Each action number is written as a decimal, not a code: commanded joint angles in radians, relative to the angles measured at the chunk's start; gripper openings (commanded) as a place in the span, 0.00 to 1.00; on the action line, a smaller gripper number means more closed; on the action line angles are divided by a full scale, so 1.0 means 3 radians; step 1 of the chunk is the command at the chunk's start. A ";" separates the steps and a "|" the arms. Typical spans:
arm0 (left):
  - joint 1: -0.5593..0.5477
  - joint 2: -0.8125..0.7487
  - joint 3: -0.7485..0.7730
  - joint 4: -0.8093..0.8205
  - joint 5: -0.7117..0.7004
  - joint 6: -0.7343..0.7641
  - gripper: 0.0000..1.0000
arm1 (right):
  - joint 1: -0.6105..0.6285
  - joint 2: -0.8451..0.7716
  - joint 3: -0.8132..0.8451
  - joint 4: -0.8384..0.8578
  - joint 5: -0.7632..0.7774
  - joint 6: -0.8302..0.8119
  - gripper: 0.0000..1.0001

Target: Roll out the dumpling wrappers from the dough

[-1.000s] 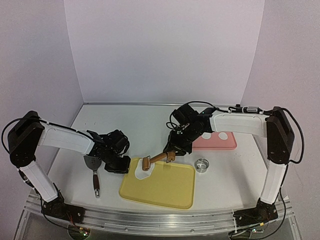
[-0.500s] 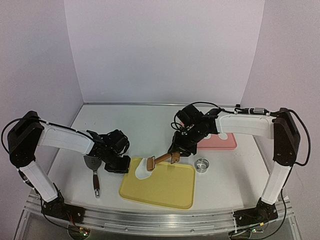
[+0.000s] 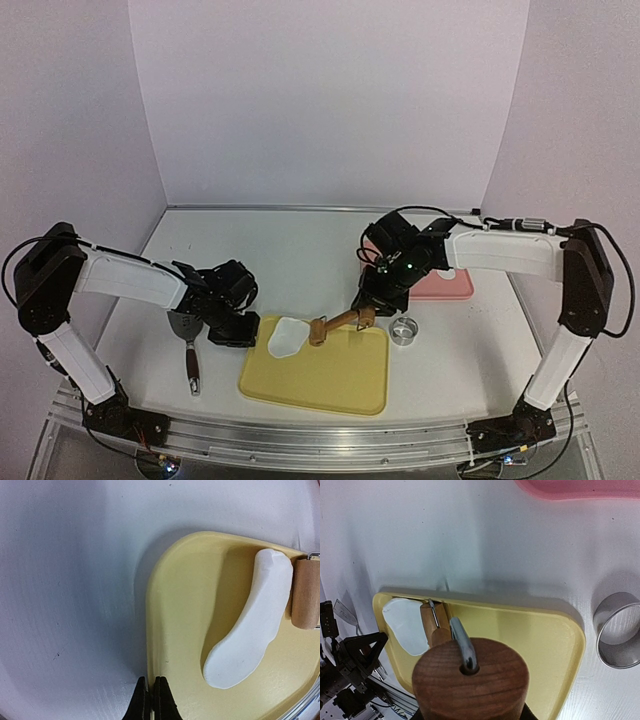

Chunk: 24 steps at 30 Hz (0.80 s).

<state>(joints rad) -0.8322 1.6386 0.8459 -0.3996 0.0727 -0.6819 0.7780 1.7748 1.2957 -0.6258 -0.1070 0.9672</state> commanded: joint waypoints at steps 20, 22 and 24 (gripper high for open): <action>0.0018 -0.0098 0.0185 -0.0119 0.0047 0.0199 0.00 | 0.0280 -0.0421 0.0698 -0.1346 0.0745 -0.0467 0.00; 0.0014 -0.0095 0.0201 -0.0104 0.0096 0.0243 0.00 | 0.0346 -0.0327 0.0848 -0.1132 0.0564 -0.0490 0.00; 0.0013 -0.0096 0.0210 -0.0095 0.0114 0.0268 0.00 | 0.0380 -0.0247 0.0909 -0.0951 0.0398 -0.0491 0.00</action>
<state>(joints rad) -0.8307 1.6337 0.8593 -0.4290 0.0853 -0.6357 0.8696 1.6653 1.4979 -0.9947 0.0887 0.8486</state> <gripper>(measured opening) 0.007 0.324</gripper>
